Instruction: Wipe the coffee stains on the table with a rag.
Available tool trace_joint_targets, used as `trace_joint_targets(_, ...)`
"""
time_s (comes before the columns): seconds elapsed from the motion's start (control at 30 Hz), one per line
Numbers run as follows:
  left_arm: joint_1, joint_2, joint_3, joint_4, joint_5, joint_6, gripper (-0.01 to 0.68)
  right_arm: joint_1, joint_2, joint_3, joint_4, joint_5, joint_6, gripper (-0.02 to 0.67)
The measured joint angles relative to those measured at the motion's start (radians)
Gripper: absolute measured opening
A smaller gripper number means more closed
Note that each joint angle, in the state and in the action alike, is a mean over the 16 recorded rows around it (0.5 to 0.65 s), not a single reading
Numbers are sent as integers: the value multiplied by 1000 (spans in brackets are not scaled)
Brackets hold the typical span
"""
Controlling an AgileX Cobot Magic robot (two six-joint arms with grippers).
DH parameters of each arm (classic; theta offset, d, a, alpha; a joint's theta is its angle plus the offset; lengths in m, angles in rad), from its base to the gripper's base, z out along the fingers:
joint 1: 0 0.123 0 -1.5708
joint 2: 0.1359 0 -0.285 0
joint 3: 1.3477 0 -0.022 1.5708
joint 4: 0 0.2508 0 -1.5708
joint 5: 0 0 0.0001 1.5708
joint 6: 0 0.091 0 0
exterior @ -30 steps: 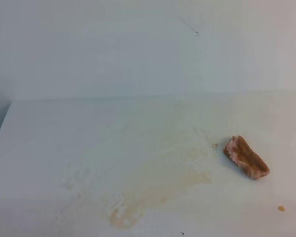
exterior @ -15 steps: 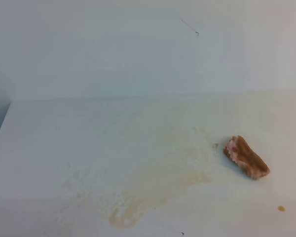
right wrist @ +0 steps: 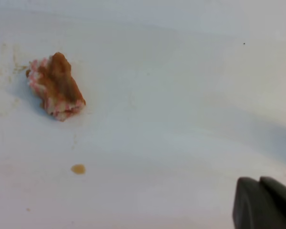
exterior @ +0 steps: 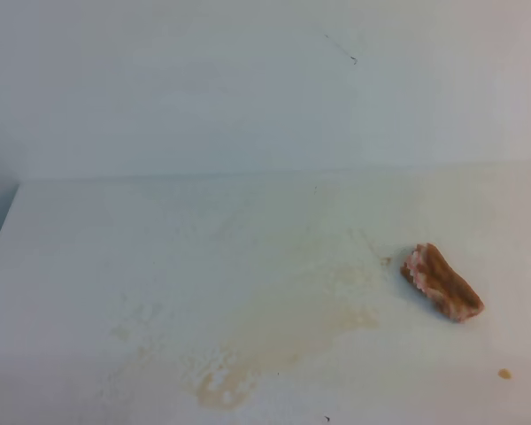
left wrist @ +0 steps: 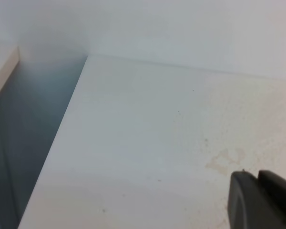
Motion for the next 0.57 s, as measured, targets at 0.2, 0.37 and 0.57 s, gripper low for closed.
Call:
trace_joint_targets(0.2,0,0,0,0,0,0,-4,0,0,0,0,0,0,-2)
trace_joint_targets(0.37,0,0,0,0,0,0,-4,0,0,0,0,0,0,-2)
trace_joint_targets(0.57,0,0,0,0,0,0,-4,0,0,0,0,0,0,-2)
